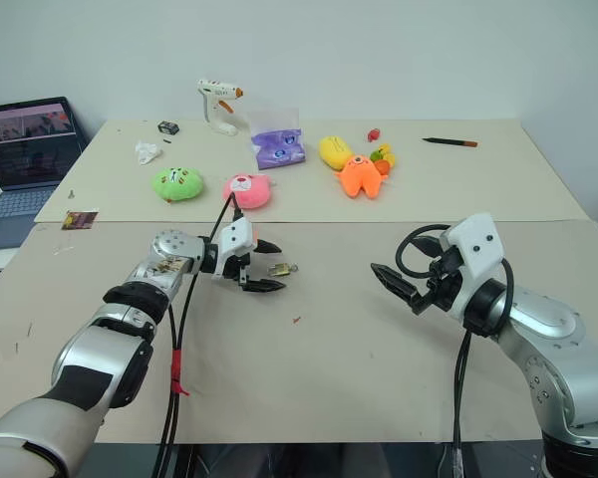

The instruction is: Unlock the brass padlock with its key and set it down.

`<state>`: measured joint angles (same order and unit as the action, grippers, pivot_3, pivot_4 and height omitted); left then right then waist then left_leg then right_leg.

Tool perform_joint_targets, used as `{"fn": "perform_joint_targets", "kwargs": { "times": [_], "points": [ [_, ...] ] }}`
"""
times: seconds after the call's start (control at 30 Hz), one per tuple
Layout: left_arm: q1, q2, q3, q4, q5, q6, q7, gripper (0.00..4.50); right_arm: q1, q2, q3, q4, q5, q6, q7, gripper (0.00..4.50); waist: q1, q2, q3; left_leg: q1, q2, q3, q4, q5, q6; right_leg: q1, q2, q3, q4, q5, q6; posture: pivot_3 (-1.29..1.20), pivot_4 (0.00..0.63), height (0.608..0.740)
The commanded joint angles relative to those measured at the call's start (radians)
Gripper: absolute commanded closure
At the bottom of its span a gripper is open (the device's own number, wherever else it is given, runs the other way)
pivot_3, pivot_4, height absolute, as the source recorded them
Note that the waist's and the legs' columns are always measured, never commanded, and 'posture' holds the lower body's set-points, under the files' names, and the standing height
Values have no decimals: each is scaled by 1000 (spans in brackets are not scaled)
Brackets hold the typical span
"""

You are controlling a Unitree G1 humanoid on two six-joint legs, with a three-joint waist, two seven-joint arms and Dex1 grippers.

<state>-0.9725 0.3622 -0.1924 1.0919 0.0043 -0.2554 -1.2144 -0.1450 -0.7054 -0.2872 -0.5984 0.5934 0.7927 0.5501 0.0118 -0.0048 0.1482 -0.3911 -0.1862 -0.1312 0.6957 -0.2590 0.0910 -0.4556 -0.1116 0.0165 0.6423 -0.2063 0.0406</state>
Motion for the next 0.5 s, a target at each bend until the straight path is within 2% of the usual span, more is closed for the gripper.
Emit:
{"fn": "perform_joint_targets", "kwargs": {
  "times": [0.03,0.13,0.17,0.23,0.37,0.4,0.5],
  "points": [
    [-2,2,18,19,13,-2,27,0,-30,-15,-10,-6,2,-22,4,9,0,0,0,0,0,0,0,0,0,0,0,0,0,0,0,0,150,740],
    [-1,-6,27,32,3,21,10,704,-37,-19,-7,0,-4,-25,4,0,0,0,0,0,0,0,0,0,0,0,0,0,0,0,0,0,150,740],
    [-1,-8,32,33,-1,25,5,1158,-40,-20,-8,3,-6,-24,2,0,0,0,0,0,0,0,0,0,0,0,0,0,0,0,0,0,150,740],
    [0,-14,40,32,-7,27,-16,1788,-43,-25,-11,7,-9,-22,-1,0,0,0,0,0,0,0,0,0,0,0,0,0,0,0,0,0,150,740],
    [-6,-19,49,40,-1,32,-24,3502,-43,-30,-11,9,-15,-20,-7,0,0,0,0,0,0,0,0,0,0,0,0,0,0,0,0,0,150,740],
    [-7,-20,50,41,0,31,-25,3680,-42,-30,-11,9,-15,-20,-8,0,0,0,0,0,0,0,0,0,0,0,0,0,0,0,0,0,150,740],
    [-15,-24,55,44,5,39,-12,3677,-42,-27,-8,3,-16,-16,-12,0,0,0,0,0,0,0,0,0,0,0,0,0,0,0,0,0,150,740]
  ]
}}
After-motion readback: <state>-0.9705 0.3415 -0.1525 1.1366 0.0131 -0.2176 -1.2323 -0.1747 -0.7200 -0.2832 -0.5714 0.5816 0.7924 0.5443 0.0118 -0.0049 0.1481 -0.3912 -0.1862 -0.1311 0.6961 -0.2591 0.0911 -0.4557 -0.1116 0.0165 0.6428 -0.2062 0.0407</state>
